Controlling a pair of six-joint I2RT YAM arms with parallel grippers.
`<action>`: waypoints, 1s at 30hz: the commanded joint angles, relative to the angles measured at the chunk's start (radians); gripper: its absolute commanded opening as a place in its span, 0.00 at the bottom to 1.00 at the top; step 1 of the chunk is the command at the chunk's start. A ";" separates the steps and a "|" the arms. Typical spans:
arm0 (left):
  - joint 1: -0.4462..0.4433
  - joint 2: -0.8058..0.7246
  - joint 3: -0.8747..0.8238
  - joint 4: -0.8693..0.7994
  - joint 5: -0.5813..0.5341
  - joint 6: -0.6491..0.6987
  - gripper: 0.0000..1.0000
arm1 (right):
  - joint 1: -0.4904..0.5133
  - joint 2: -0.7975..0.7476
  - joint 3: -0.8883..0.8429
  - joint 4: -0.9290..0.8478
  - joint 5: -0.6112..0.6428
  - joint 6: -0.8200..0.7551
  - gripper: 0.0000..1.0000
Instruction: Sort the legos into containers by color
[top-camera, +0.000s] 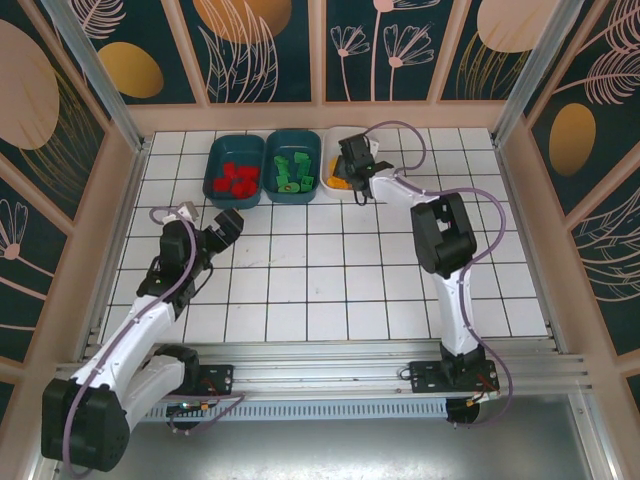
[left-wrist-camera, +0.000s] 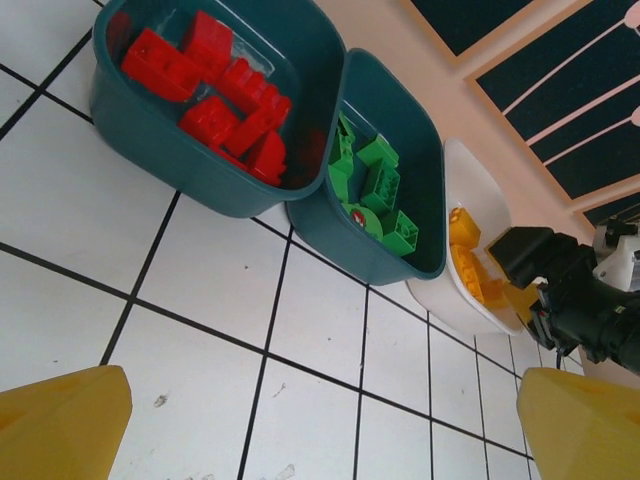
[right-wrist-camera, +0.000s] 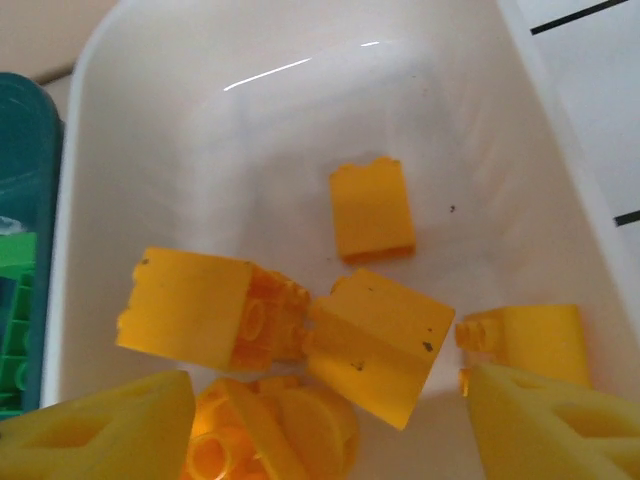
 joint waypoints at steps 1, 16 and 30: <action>-0.002 -0.037 0.047 -0.064 -0.054 0.049 0.99 | 0.033 -0.097 -0.021 0.024 0.092 -0.005 0.81; -0.002 -0.194 0.062 0.019 -0.316 0.068 0.99 | 0.134 -0.873 -0.753 0.476 -0.158 -0.327 0.99; 0.001 0.025 -0.370 0.881 -0.479 0.758 0.98 | -0.145 -0.984 -1.172 0.844 -0.219 -0.690 0.99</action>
